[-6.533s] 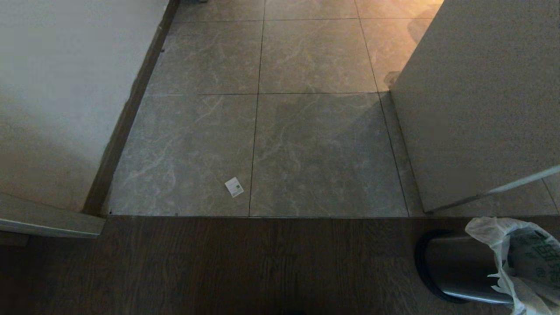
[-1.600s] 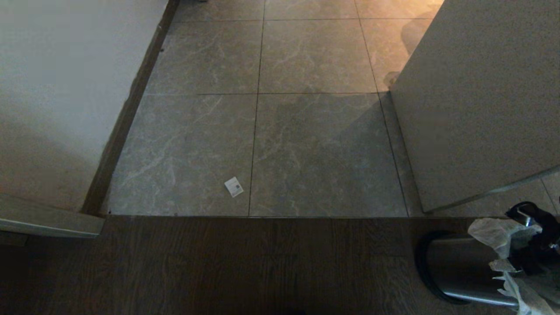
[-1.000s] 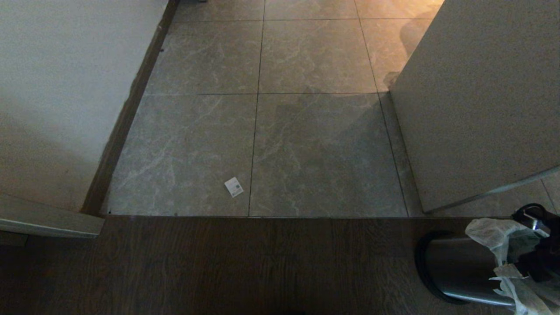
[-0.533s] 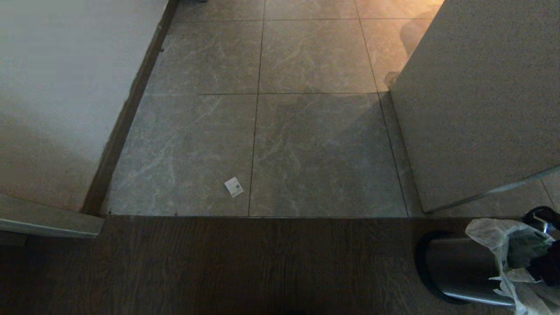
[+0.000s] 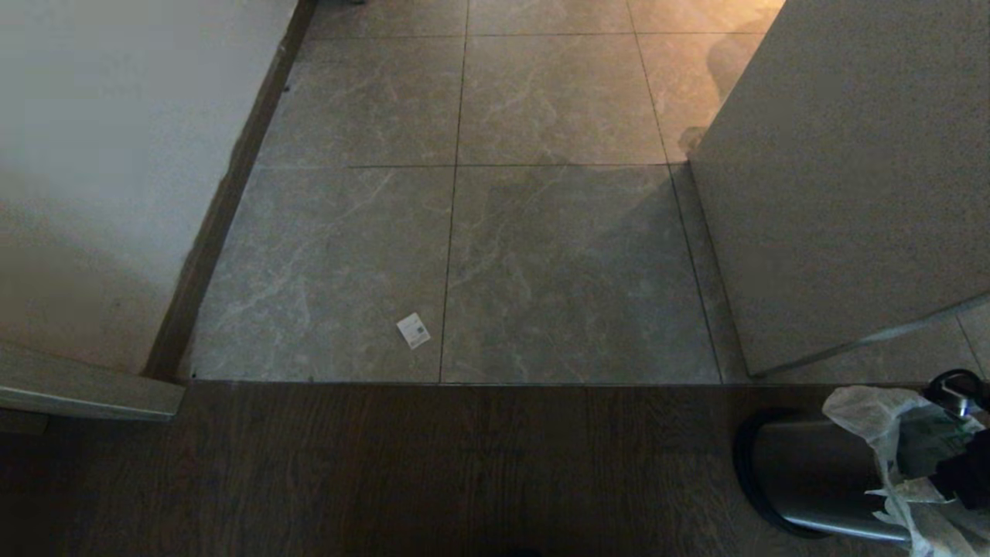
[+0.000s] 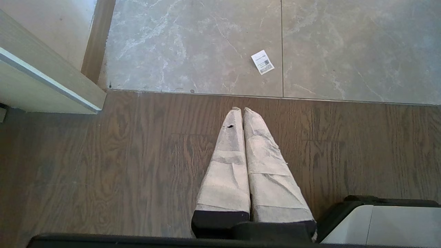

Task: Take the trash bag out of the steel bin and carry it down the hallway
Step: Pick up the trash bag

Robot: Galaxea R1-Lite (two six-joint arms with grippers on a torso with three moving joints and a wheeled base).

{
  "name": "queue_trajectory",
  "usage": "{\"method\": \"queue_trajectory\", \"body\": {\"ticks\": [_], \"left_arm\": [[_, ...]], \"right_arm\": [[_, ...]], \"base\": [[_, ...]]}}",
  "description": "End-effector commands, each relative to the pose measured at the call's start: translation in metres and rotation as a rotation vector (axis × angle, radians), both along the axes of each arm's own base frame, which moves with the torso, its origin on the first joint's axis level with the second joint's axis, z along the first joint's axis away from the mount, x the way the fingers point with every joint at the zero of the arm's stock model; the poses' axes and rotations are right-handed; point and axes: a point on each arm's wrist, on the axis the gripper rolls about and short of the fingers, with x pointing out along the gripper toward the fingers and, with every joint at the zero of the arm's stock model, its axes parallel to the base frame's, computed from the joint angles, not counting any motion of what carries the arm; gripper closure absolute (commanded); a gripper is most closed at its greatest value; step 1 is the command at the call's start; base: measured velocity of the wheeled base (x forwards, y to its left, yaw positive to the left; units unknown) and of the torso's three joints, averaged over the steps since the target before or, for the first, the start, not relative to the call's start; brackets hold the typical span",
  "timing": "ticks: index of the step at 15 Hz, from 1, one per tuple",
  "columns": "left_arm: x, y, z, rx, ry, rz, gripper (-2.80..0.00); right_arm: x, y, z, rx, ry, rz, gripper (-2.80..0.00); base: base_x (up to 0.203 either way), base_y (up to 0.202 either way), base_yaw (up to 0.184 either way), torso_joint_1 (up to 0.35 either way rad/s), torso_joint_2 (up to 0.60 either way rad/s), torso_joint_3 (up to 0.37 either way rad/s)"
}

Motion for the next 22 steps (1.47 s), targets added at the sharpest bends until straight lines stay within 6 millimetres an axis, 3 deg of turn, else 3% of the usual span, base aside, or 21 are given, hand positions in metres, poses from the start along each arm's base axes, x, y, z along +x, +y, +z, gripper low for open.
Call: {"method": "queue_trajectory", "body": {"ticks": [1,12,22], "left_arm": [[0.000,0.000,0.000,-0.001,0.000,0.001,0.00],[0.000,0.000,0.000,-0.001,0.000,0.001,0.00],[0.000,0.000,0.000,-0.001,0.000,0.001,0.00]], "right_arm": [[-0.001,0.000,-0.003,0.027,0.008,0.009,-2.80],[0.007,-0.006,-0.013,0.052,0.032,0.006,-2.80],[0.000,-0.008,0.001,0.071,0.000,0.009,-2.80]], "base": [[0.000,0.000,0.000,0.000,0.00,0.000],[0.000,0.000,0.000,0.000,0.00,0.000],[0.000,0.000,0.000,0.000,0.00,0.000]]}}
